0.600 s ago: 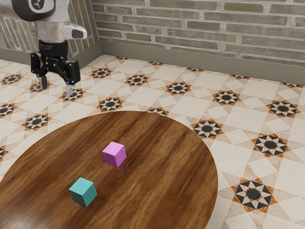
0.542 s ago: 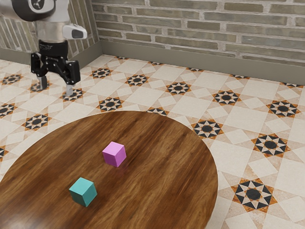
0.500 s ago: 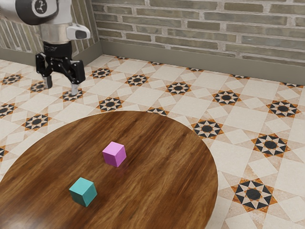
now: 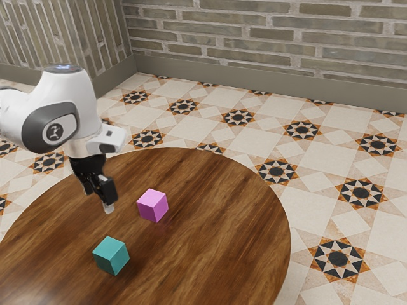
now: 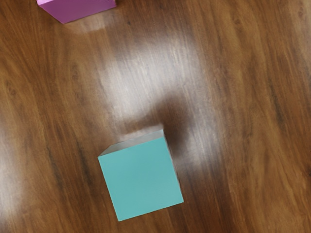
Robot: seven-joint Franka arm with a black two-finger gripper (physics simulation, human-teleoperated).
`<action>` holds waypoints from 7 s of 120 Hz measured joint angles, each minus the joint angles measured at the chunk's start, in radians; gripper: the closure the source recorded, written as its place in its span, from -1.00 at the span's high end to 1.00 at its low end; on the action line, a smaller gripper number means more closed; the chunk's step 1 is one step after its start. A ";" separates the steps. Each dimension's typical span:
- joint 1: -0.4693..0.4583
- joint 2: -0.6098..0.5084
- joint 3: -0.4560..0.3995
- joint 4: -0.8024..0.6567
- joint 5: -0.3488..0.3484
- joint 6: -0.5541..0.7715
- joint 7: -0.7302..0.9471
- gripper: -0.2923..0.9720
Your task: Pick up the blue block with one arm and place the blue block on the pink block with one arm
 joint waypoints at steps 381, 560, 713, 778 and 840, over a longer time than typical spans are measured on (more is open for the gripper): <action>0.005 0.169 0.045 -0.371 -0.005 0.663 -0.015 0.54; 0.004 0.281 0.065 -0.333 -0.097 0.695 -0.030 0.52; 0.005 0.289 0.070 -0.295 -0.104 0.681 -0.076 -0.09; 0.038 0.377 0.118 0.002 0.001 0.482 -0.100 -0.10; 0.004 0.648 0.111 0.449 -0.002 0.193 -0.092 -0.11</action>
